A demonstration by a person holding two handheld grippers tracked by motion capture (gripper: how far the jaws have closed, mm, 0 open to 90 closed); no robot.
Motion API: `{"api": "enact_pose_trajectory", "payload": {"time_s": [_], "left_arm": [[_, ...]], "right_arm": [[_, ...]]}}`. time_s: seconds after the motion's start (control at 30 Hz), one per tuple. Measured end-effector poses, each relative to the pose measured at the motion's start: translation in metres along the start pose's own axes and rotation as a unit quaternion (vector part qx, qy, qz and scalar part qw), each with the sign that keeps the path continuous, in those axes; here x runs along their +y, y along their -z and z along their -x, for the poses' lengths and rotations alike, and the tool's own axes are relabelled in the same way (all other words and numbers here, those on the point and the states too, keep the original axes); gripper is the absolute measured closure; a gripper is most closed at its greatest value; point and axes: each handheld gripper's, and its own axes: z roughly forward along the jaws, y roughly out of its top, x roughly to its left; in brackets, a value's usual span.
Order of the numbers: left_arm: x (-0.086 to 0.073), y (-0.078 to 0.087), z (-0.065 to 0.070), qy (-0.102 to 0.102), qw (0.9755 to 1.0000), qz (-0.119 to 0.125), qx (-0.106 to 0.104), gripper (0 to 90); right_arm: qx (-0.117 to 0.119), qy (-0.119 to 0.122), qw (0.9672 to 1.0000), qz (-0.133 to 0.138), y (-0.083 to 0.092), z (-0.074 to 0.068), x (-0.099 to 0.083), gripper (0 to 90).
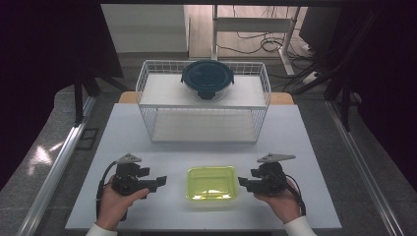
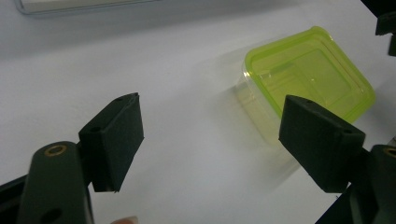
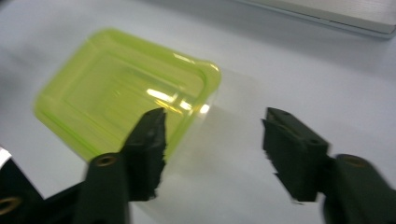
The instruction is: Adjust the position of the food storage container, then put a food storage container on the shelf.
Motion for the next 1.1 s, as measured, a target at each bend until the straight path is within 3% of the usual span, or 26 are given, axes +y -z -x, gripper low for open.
{"api": "enact_pose_trajectory", "payload": {"time_s": [0.13,0.33,0.47,0.6,0.77,1.1], "left_arm": [[0.001,0.001,0.001,0.009,0.9997,0.004,-0.021,21.1],[0.0,0.003,0.004,0.006,0.9997,0.006,-0.022,21.1],[0.001,0.0,0.004,0.011,0.9995,0.005,-0.029,21.0],[0.0,-0.004,0.001,0.032,0.9978,0.002,-0.058,20.9],[-0.001,-0.008,0.003,0.04,0.997,-0.001,-0.067,21.2],[0.0,-0.031,0.005,0.067,0.9936,-0.024,-0.088,24.7]], "right_arm": [[0.017,-0.021,0.9995,0.013,0.002,0.002,0.0,25.7],[0.024,-0.028,0.9993,0.007,0.0,0.0,-0.002,22.4],[0.032,-0.033,0.9989,0.007,0.0,0.0,-0.002,23.5],[0.036,-0.037,0.9987,0.006,-0.001,0.0,-0.003,27.1],[0.04,-0.039,0.9985,0.003,-0.004,-0.003,-0.003,31.2],[0.068,-0.073,0.9949,-0.014,-0.017,0.002,-0.005,32.7]]}}
